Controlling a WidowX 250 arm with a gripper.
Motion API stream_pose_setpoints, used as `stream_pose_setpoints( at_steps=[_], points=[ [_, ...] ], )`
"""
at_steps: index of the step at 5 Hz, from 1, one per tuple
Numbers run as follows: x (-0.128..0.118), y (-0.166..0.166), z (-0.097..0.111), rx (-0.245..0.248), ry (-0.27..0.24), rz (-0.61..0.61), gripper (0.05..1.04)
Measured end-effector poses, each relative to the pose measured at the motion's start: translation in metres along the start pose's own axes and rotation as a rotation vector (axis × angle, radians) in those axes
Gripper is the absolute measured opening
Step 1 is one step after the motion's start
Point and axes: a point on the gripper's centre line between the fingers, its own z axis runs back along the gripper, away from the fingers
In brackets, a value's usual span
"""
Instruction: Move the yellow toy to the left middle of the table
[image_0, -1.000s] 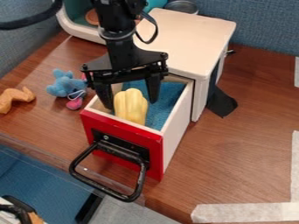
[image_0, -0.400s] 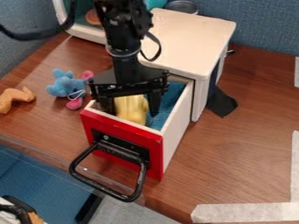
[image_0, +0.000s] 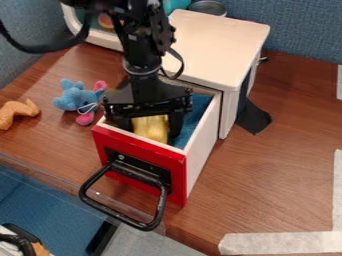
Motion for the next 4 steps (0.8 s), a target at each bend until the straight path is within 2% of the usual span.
stream_pose_setpoints(
  at_steps=[1, 2, 3, 4],
  points=[
    [0.0, -0.001, -0.004, 0.005, 0.004, 0.008, 0.952],
    [-0.002, -0.003, -0.004, -0.015, 0.01, 0.012, 0.868],
    [-0.003, -0.005, 0.003, -0.043, 0.011, 0.012, 0.868],
    [-0.006, -0.007, 0.022, -0.091, 0.006, 0.016, 0.867]
  ],
)
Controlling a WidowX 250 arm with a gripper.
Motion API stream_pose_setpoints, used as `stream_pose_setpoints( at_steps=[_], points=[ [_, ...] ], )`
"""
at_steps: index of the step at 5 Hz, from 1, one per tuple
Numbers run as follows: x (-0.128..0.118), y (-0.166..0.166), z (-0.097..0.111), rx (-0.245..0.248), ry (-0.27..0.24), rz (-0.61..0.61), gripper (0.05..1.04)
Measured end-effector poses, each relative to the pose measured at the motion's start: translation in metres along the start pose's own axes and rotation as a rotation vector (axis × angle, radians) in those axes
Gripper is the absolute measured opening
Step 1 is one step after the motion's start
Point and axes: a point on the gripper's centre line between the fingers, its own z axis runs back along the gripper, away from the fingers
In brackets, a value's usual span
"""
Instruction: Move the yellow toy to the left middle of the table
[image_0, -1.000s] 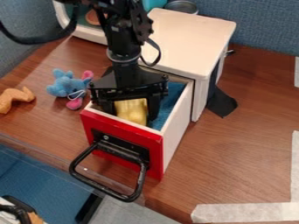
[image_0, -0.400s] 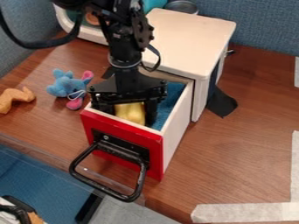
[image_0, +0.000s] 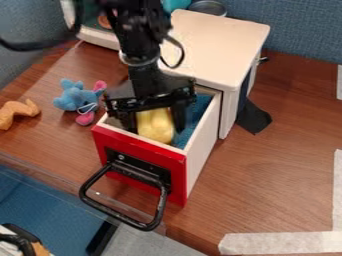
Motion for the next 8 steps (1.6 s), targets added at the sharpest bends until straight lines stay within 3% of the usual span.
stream_pose_setpoints(
  at_steps=[2, 5, 7, 8],
  points=[
    [0.011, 0.008, 0.032, -0.065, -0.036, 0.066, 0.867],
    [0.041, 0.037, 0.064, -0.091, -0.092, 0.2, 0.868],
    [0.086, 0.055, 0.057, -0.061, -0.095, 0.324, 0.867],
    [0.107, 0.069, 0.044, -0.03, -0.085, 0.386, 0.867]
  ],
)
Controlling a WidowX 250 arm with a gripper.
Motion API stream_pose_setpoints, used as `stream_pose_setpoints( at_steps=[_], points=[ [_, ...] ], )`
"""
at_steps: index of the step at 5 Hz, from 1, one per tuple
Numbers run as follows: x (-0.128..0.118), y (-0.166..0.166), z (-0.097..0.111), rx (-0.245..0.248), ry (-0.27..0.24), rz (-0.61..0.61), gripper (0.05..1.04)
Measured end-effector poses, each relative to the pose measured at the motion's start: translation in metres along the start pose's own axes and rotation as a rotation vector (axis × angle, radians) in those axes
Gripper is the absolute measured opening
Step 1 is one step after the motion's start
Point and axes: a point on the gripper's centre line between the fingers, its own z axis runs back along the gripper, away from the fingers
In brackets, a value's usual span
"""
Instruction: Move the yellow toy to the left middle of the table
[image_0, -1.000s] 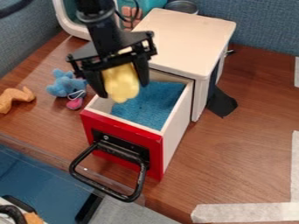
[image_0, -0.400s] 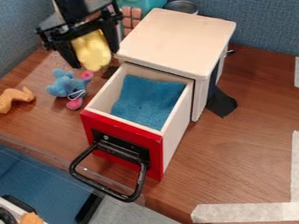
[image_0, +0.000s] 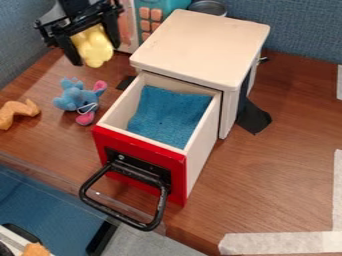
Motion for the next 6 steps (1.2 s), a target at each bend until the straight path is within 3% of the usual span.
stream_pose_setpoints(
  at_steps=[1, 4, 6],
  points=[
    [0.025, 0.01, -0.017, 0.031, -0.003, 0.073, 0.867],
    [0.079, 0.039, -0.017, 0.039, -0.123, 0.245, 0.867],
    [0.11, 0.057, -0.053, 0.108, -0.13, 0.32, 0.867]
  ],
)
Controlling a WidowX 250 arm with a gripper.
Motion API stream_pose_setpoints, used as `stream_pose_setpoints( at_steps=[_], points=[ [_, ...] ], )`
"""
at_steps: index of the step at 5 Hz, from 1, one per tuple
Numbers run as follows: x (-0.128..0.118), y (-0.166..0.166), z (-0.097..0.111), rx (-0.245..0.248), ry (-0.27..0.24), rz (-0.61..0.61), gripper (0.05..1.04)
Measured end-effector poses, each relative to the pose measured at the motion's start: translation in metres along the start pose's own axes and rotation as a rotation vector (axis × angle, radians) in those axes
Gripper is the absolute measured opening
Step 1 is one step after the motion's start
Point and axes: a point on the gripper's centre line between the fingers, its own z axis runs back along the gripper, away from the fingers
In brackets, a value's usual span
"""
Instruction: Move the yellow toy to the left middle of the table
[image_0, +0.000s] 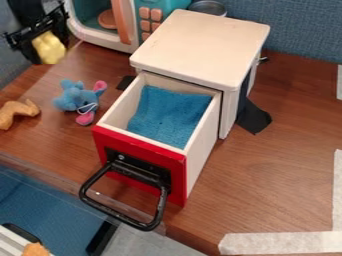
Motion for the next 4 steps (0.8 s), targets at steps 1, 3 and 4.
stream_pose_setpoints(
  at_steps=[1, 3, 4],
  points=[
    [0.006, 0.006, -0.016, 0.02, 0.001, 0.032, 0.867],
    [0.007, 0.011, -0.039, 0.044, 0.001, 0.028, 0.868],
    [0.006, 0.013, -0.05, 0.064, 0.003, 0.014, 0.867]
  ],
)
